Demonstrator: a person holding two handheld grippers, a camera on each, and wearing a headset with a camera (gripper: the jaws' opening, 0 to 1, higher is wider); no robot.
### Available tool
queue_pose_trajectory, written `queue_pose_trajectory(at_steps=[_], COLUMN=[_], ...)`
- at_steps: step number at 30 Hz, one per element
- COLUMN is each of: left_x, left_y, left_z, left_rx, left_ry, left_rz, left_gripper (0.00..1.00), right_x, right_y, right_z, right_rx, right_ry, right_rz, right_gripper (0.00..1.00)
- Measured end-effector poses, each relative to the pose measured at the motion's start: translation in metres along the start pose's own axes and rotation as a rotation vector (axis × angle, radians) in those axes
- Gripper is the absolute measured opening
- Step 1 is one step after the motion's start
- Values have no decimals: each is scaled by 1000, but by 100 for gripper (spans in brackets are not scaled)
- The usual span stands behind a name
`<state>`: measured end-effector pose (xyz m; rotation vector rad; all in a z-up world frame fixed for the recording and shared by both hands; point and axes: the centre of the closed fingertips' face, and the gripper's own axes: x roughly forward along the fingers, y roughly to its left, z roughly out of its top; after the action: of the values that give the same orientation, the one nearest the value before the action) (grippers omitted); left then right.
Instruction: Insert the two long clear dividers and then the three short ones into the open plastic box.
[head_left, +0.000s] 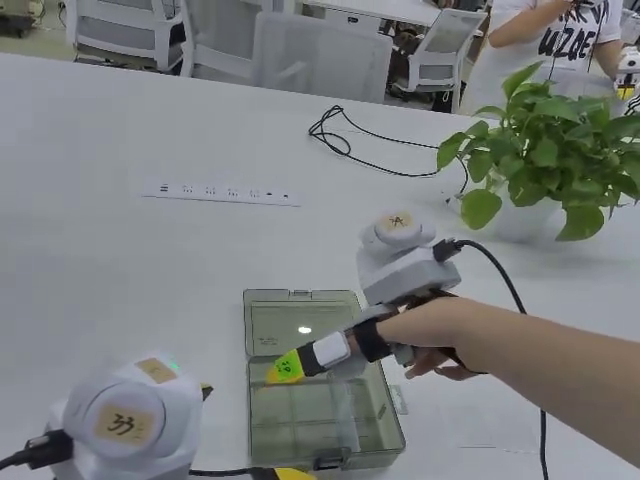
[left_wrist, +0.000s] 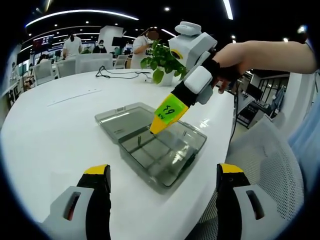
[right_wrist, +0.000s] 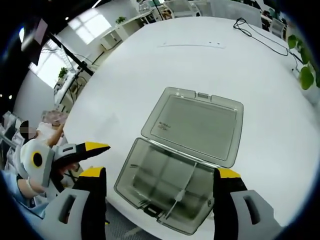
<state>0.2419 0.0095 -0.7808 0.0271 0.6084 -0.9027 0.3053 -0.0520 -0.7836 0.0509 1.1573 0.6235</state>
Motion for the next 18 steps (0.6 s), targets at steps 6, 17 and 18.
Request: queue_pose_trajectory(at_steps=[6,17,18], left_x=[-1,-2,-2], left_y=[2,4,5], left_z=[-1,-3,-3], left_rx=[1,-3,-3], left_ry=[6,21,23], left_rz=[7,17,18], left_gripper=[89,89,89], right_x=[-18,-34,-34], right_y=[-7,-18,-19], right_z=[15,12,11], right_rx=[2,17,16], right_ry=[-138,-262,-268], right_rz=[-1,4,1], right_gripper=[91,100,100])
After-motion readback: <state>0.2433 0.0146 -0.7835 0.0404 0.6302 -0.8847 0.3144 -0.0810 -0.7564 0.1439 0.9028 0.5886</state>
